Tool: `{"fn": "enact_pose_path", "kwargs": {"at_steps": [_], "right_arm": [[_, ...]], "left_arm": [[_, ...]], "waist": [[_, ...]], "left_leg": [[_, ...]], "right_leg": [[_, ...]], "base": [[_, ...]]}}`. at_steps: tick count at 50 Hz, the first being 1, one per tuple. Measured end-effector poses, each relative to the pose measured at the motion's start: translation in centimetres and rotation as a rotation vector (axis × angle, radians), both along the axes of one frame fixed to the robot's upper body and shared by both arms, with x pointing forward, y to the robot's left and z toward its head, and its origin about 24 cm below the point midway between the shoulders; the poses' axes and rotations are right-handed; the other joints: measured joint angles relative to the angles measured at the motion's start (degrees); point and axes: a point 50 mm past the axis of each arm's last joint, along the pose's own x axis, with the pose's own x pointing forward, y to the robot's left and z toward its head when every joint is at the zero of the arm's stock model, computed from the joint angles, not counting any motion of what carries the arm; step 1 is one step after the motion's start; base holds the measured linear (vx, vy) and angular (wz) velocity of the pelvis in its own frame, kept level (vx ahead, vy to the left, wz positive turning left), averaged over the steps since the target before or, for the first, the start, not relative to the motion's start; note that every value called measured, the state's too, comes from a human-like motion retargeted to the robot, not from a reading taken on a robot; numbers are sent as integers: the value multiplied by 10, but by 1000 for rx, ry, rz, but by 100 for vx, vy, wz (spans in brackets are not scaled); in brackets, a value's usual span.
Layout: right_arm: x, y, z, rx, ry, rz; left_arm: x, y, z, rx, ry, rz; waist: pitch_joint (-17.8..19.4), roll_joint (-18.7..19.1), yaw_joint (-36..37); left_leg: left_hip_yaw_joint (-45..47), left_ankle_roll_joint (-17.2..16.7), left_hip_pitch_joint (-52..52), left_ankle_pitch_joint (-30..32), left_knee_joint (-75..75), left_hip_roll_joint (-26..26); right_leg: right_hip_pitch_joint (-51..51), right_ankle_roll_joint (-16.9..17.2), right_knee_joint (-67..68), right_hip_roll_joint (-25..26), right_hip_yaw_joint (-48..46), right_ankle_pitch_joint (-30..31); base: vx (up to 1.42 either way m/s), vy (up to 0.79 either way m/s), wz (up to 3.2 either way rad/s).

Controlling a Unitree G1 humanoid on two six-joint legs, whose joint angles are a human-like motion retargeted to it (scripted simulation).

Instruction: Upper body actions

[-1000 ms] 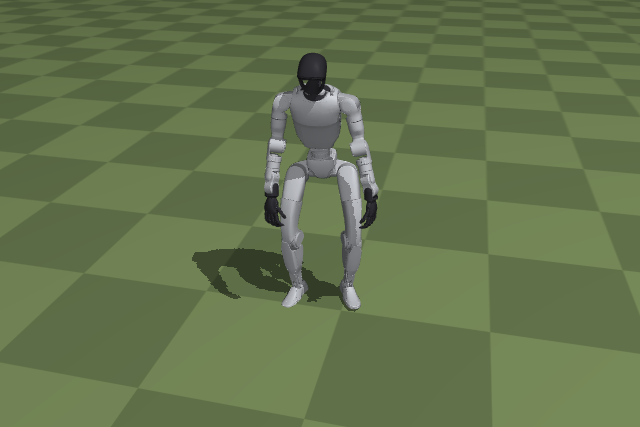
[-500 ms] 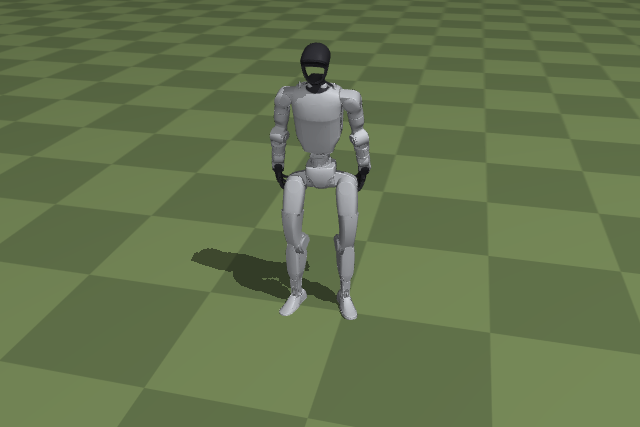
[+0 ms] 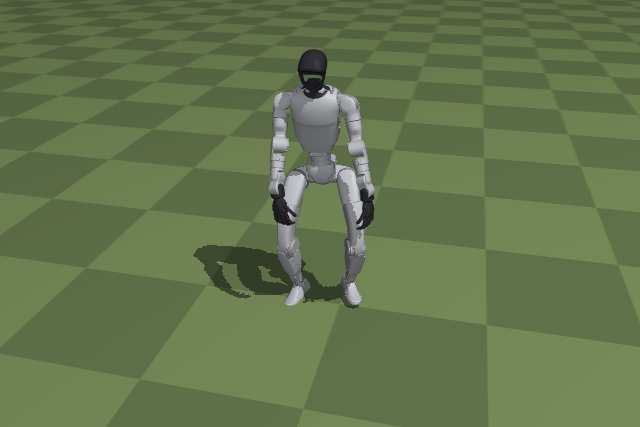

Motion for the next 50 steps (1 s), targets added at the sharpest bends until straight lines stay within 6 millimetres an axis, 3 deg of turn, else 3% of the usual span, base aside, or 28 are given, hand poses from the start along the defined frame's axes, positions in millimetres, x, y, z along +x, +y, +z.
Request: {"fn": "enact_pose_path", "kwargs": {"at_steps": [4, 9, 14, 18, 22, 26, 30, 33, 35, 38, 40, 42, 44, 45, 47, 50], "right_arm": [[28, 2, 28, 42, -86, -1], [46, 4, 48, 51, -181, -21], [45, 4, 48, 63, -206, -7], [27, -5, 26, 29, -133, -38], [-9, -21, -8, -3, 1, -113], [-66, -37, -49, -62, 99, -208], [-145, -55, -84, -175, 249, -292], [-210, -71, -98, -281, 385, -297], [-254, -79, -102, -337, 485, -274], [-309, -93, -98, -404, 638, -260], [-334, -104, -93, -421, 762, -311], [-352, -104, -90, -386, 905, -464], [-356, -99, -90, -292, 961, -654], [-352, -97, -91, -242, 938, -723], [-338, -96, -94, -172, 838, -803], [-327, -94, -97, -186, 768, -800]], "left_arm": [[44, -18, 31, 45, -132, -81], [74, -31, 60, 4, -233, -163], [77, -32, 63, -11, -238, -187], [58, -24, 45, -11, -153, -162], [25, -15, 17, -25, -36, -130], [-29, -11, -23, -55, 78, -31], [-106, -18, -62, -123, 226, 132], [-174, -23, -81, -168, 364, 270], [-221, -27, -88, -153, 449, 398], [-286, -35, -88, -94, 548, 613], [-319, -39, -84, -100, 642, 723], [-334, -50, -80, -145, 751, 782], [-343, -65, -79, -193, 815, 854], [-343, -69, -79, -205, 809, 887], [-340, -66, -81, -239, 733, 920], [-332, -66, -84, -260, 713, 839]], "waist": [[5, 3, -2], [12, -10, -3], [25, -13, -4], [28, -10, -5], [27, -11, -3], [20, -10, 7], [7, 0, 20], [-1, 8, 27], [-12, 17, 21], [-60, 22, 6], [-109, 3, 65], [-114, 1, 68], [-80, 21, 10], [-62, 30, -28], [-55, 28, -6], [-74, 37, -20]], "left_leg": [[-16, 15, -95, -53, 135, 11], [-7, 42, -166, -95, 235, 17], [-2, 59, -187, -105, 258, 14], [-1, 56, -164, -88, 215, 8], [5, 46, -96, -32, 91, -13], [17, 32, 6, 64, -109, -41], [20, 20, 127, 161, -325, -67], [24, 10, 220, 207, -441, -77], [23, 10, 274, 229, -502, -80], [58, 14, 308, 245, -560, -94], [111, 14, 292, 224, -556, -99], [110, 10, 280, 216, -534, -90], [45, 20, 297, 224, -533, -95], [7, 25, 309, 229, -537, -102], [36, 19, 325, 223, -537, -95], [29, 22, 320, 222, -536, -96]], "right_leg": [[-83, 10, 114, -10, 19, -48], [-169, -7, 214, -13, 43, -86], [-195, -21, 239, -13, 45, -92], [-167, -20, 196, -11, 42, -73], [-94, -17, 79, -11, 31, -21], [11, -24, -109, 3, 8, 63], [131, -33, -304, 24, -29, 152], [216, -30, -402, 40, -47, 195], [264, -30, -453, 52, -51, 215], [286, -35, -493, 66, -102, 228], [228, -43, -458, 75, -8, 205], [213, -35, -438, 65, 16, 198], [266, -36, -459, 60, -71, 210], [293, -39, -473, 60, -119, 217], [299, -35, -465, 63, -84, 207], [298, -35, -466, 64, -85, 205]], "base": [[-17, 4, 49], [-14, 5, 15], [-7, 4, 4], [-1, 1, -2], [0, 0, 0], [3, -4, -19], [12, -4, -29], [30, -1, -36], [37, 3, -18], [40, 8, -53], [23, 11, -244], [8, 3, -21], [-5, -5, 248], [-10, -2, 156], [-1, 3, -31], [15, 4, 9]]}}
